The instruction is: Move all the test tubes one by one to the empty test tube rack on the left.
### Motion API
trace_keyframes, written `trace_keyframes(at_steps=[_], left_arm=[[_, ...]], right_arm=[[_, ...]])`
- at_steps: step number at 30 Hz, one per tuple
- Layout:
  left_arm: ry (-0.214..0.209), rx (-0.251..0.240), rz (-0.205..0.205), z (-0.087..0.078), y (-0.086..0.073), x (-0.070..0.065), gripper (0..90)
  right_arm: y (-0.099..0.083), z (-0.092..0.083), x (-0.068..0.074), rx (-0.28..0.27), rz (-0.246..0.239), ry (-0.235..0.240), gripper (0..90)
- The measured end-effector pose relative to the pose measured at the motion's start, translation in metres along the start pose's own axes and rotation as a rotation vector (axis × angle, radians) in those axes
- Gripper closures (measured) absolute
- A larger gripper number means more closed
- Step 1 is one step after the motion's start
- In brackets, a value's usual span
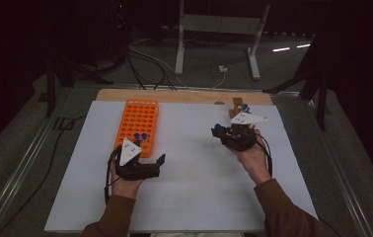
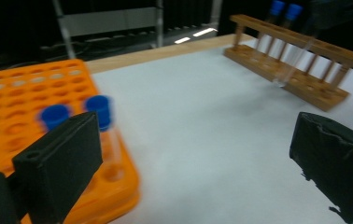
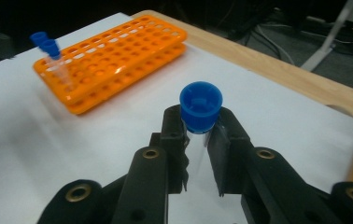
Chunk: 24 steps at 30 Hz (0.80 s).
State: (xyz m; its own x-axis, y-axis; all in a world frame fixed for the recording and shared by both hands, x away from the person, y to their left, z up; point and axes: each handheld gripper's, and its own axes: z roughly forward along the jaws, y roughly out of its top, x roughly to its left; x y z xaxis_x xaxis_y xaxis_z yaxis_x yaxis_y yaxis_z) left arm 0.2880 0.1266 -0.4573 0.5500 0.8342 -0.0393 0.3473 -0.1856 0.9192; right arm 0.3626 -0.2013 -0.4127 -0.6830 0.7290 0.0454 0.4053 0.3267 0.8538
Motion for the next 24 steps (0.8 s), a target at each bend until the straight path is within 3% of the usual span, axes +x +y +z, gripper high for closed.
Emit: trace_keyframes(at_steps=[7,11,24], left_arm=[[-0.068,0.046,0.047,0.023,0.009,-0.018,5.6],[-0.102,0.041,0.059,0.034,0.015,-0.029,8.8],[-0.16,0.019,0.135,0.052,0.021,-0.05,57.6]], right_arm=[[0.004,0.006,0.018,0.013,-0.011,0.06,77.1],[0.007,0.01,0.03,0.015,-0.019,0.096,77.0],[0.011,0.021,0.06,0.022,-0.054,0.17,77.0]])
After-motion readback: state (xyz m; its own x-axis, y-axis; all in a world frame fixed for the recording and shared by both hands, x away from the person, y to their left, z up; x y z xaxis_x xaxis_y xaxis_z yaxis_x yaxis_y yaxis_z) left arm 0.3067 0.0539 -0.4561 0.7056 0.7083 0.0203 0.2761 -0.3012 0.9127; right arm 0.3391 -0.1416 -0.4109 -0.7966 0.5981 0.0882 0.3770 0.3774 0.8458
